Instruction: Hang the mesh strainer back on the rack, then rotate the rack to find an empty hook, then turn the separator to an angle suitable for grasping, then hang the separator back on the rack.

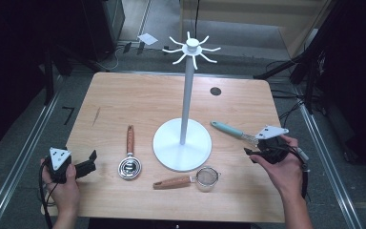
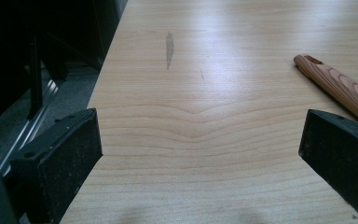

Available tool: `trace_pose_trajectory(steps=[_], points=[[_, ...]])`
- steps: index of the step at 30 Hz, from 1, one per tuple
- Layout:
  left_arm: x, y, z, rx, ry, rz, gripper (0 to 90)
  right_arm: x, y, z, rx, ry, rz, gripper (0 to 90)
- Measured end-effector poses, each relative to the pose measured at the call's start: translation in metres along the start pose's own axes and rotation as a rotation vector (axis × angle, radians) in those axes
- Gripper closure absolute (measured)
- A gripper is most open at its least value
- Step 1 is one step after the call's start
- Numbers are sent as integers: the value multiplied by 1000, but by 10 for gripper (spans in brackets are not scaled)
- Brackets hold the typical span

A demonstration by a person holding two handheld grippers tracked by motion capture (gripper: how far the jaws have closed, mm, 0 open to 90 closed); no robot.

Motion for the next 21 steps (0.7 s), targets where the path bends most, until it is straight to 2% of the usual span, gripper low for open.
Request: trace_pose_trajectory(steps=[1,3,7,11,13,21], points=[[0,0,0,0,0,0,0,0,0,0,0,0,0,380],[0,0,0,-2,1,-3,0,3,-4,6,11,15,-35,387],[0,0,-1,1,13,-1,0,7,-15,15,21,56,-92,466],[0,-1,-1,4,12,-2,0,12,-20,20,27,81,-99,487],[0,-1,-1,2,15,-6,0,18,-23,23,45,95,-121,499],[0,-1,-1,-2,14,-7,0,35,-34,30,74,149,-157,494]])
Point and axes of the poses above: each handheld gripper's, and its own axes: y roughly backward along the jaws, x roughly out of its top, z roughly to its right, the point moved 3 cm from there along -y, roughly forward along the jaws, and after that the axes turned 4 degrees about -x, right-handed, at the moved point
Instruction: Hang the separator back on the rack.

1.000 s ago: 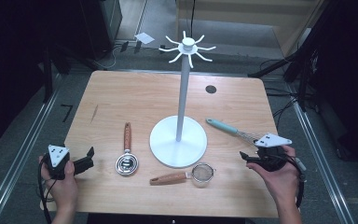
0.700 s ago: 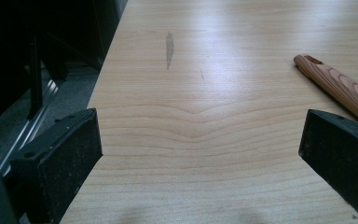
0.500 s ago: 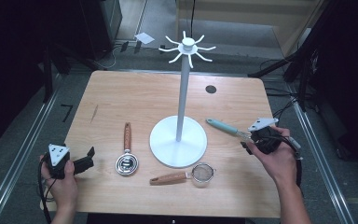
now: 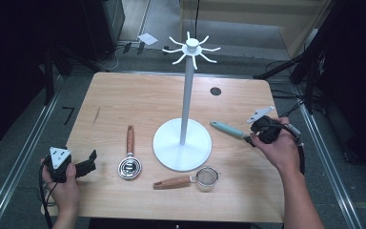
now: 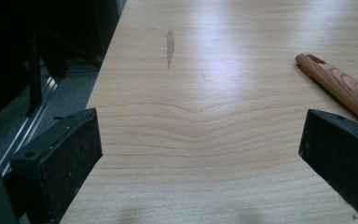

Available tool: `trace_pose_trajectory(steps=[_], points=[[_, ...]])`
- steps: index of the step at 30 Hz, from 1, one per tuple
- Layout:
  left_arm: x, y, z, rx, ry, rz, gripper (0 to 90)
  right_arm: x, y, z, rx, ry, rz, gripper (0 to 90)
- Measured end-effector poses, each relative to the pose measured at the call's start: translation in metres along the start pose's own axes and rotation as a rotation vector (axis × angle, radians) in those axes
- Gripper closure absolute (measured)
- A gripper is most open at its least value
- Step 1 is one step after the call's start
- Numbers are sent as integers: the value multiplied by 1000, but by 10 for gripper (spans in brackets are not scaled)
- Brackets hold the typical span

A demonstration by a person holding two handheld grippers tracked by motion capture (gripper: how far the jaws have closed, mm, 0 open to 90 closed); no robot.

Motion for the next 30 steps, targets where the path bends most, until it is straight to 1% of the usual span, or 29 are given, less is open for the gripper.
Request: trace_pose_trajectory(steps=[7,10,13,14,15,17,20,23,26,27,29,30], points=[[0,-1,0,-1,3,-5,0,11,-7,6,22,17,-66,498],[0,-1,0,1,2,-5,0,13,-9,9,30,26,-72,499],[0,-1,0,1,2,-5,0,14,-14,11,42,21,-108,498],[0,-1,0,-1,2,-4,0,14,-14,11,42,21,-108,498],[0,-1,0,-2,5,-3,0,13,-18,13,45,31,-126,498],[0,-1,0,-2,4,-2,0,13,-19,13,43,32,-132,499],[0,-1,0,-1,-3,-2,0,13,-27,15,57,30,-162,500],[0,-1,0,0,-9,-7,0,15,-31,17,62,35,-169,499],[0,-1,1,0,-9,-6,0,20,-34,16,69,46,-185,500],[0,-1,1,-1,-9,-6,0,24,-37,15,75,59,-198,501],[0,-1,1,-1,-9,-2,0,28,-41,15,63,81,-207,499],[0,-1,1,-1,-10,-1,0,28,-41,15,63,81,-207,499]])
Point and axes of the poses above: each handheld gripper's, and its own axes: y roughly backward along the jaws, x roughly out of its top, z roughly to its right, the point moved 3 cm from there along -y, roughly forward along the jaws, and after that the axes turned 4 degrees about -x, right-handed, at the moved point
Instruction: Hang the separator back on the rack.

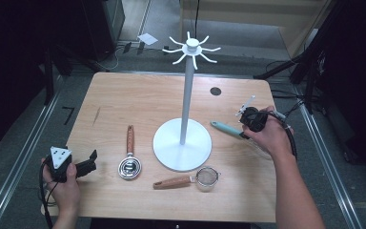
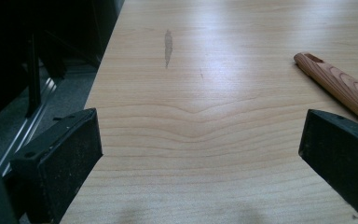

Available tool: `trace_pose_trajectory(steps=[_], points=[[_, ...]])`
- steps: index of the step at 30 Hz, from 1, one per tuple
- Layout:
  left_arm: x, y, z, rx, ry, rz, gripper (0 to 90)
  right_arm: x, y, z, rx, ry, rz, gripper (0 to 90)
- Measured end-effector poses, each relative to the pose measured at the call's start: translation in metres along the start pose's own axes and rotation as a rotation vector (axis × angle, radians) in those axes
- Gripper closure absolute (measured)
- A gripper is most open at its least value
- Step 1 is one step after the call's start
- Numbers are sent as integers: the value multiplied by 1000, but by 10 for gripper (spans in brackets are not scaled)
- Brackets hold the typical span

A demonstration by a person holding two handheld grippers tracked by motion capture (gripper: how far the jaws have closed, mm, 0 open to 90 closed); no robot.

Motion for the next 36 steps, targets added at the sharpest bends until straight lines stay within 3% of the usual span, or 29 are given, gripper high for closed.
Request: trace_pose_trajectory(steps=[4,7,12,20,36], points=[[0,0,0,-1,1,-3,0,8,-6,1,-19,12,-14,500],[0,0,0,-1,2,-5,0,15,-11,1,11,30,-24,511],[0,0,-1,-5,9,-8,0,23,-17,0,23,46,-46,511],[0,0,-1,-10,16,2,0,22,-24,1,40,51,-81,521],[0,0,0,-2,-2,-1,0,24,-46,4,124,56,-146,555]])
Point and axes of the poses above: each handheld gripper's, and its own axes: y roughly backward along the jaws, x roughly out of its top, z roughly to its right, the point moved 3 cm from there along -y, roughly forward along the jaws, and after that the axes turned 4 degrees about -x, right-handed, at the moved point
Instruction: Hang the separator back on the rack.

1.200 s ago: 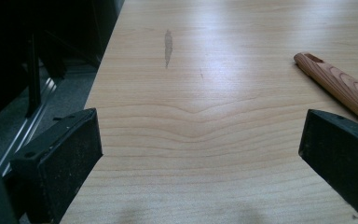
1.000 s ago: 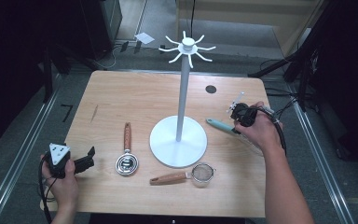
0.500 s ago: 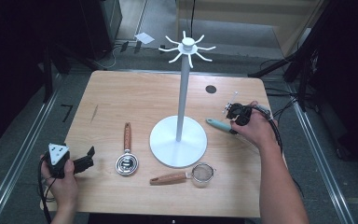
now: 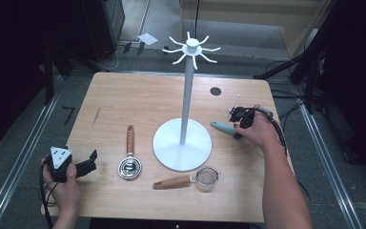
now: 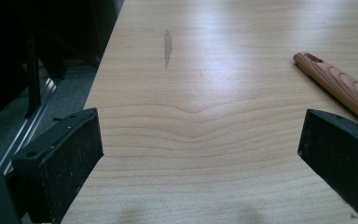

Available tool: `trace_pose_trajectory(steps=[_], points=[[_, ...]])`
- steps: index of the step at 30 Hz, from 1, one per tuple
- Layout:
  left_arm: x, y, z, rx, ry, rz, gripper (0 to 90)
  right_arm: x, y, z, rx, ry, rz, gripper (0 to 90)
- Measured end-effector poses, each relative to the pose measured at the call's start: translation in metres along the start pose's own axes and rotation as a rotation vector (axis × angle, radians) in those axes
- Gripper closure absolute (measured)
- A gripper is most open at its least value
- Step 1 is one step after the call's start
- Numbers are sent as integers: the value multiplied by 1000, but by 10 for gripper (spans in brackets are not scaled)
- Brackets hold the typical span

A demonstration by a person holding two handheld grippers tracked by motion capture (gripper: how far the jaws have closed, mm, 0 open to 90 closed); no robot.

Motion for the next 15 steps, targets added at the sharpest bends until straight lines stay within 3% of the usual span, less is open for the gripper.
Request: trace_pose_trajectory(steps=[8,12,15], points=[[0,0,0,4,-1,0,0,8,-4,2,50,-24,-27,628],[0,0,0,10,1,-1,0,11,-3,0,31,3,-53,650],[0,0,0,10,7,1,0,12,-3,0,17,-9,-70,603]])
Point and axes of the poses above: each handheld gripper's, and its own axes: y roughly backward along the jaws, x roughly out of its top, z roughly to its right, the point moved 3 cm from there along -y, roughly forward along the jaws, and after that the axes turned 4 degrees about -x, right-handed, at the moved point
